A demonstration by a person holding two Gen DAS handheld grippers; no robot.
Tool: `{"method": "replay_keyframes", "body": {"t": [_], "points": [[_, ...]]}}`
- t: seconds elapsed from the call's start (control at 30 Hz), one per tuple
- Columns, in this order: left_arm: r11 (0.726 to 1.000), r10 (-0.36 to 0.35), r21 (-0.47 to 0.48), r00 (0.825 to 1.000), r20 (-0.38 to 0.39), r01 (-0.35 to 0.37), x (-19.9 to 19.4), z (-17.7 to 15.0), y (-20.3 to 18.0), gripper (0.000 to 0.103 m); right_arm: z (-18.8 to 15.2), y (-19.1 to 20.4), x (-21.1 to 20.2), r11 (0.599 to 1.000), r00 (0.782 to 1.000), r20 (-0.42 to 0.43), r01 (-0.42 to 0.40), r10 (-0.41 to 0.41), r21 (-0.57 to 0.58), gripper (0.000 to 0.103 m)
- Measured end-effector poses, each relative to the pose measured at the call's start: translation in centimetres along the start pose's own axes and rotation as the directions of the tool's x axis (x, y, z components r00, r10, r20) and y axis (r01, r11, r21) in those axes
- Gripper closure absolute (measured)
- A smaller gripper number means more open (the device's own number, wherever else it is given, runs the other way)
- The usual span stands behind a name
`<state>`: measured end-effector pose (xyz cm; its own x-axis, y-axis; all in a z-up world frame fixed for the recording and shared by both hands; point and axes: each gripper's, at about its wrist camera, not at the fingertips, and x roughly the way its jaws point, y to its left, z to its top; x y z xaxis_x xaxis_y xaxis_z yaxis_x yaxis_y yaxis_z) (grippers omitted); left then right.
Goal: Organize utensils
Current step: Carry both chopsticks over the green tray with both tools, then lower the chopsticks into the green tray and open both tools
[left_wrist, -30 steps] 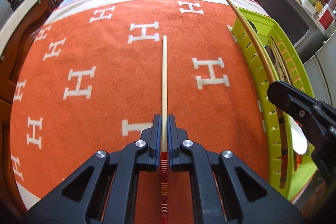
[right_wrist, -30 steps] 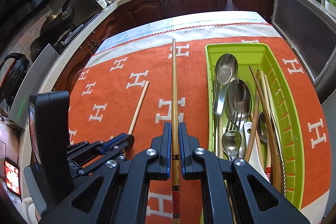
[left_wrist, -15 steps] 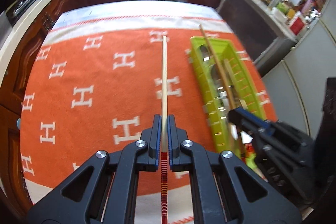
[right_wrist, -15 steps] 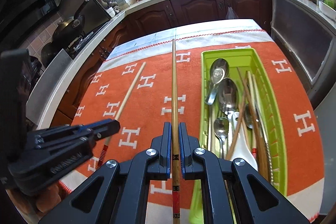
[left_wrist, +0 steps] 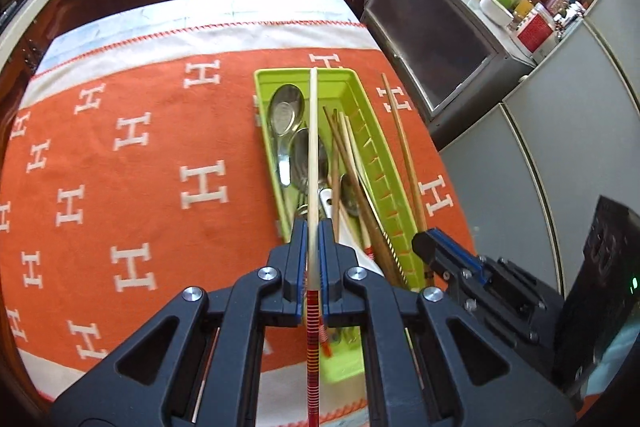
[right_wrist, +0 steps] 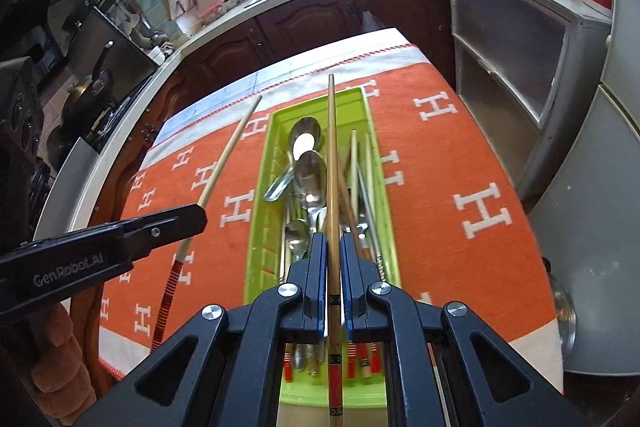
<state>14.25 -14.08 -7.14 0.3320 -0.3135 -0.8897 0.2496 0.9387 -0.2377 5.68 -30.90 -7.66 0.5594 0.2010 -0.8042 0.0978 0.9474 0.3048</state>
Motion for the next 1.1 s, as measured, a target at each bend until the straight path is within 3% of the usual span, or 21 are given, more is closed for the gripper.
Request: {"method": "replay_keyframes", "body": {"t": [0.4, 0.7, 0.77, 0.9, 0.93, 1.1], "points": [[0.997, 0.007, -0.073, 0.996, -0.088, -0.014, 6.5, 1.4, -0.6, 0.100, 1.8, -0.8, 5.3, 0.999, 0.997, -0.078, 0.014, -0.017, -0.039, 0.097], [0.998, 0.039, -0.052, 0.996, -0.084, -0.044, 7.0, 1.5, -0.3, 0.099, 3.4, -1.0, 8.4, 0.996, 0.990, -0.129, 0.046, -0.056, -0.078, 0.095], [0.998, 0.048, -0.032, 0.996, -0.078, -0.051, 6.6, 1.3, -0.4, 0.096, 3.5, -1.2, 8.7, 0.997, 0.991, -0.129, 0.038, -0.046, -0.068, 0.088], [0.998, 0.056, -0.009, 0.997, -0.052, -0.057, 5.4, 1.1, -0.5, 0.064, 3.4, -0.7, 8.5, 0.996, 0.993, -0.118, 0.019, -0.029, -0.087, 0.078], [0.998, 0.062, -0.005, 0.997, -0.037, -0.062, 5.0, 1.1, -0.5, 0.060, 3.3, -0.7, 8.4, 0.996, 0.993, -0.116, 0.019, -0.030, -0.090, 0.077], [0.997, 0.072, 0.025, 0.997, -0.002, -0.072, 3.3, 0.9, -0.1, 0.060, 3.0, -0.5, 7.6, 0.996, 0.995, -0.102, 0.013, -0.022, -0.089, 0.073]]}}
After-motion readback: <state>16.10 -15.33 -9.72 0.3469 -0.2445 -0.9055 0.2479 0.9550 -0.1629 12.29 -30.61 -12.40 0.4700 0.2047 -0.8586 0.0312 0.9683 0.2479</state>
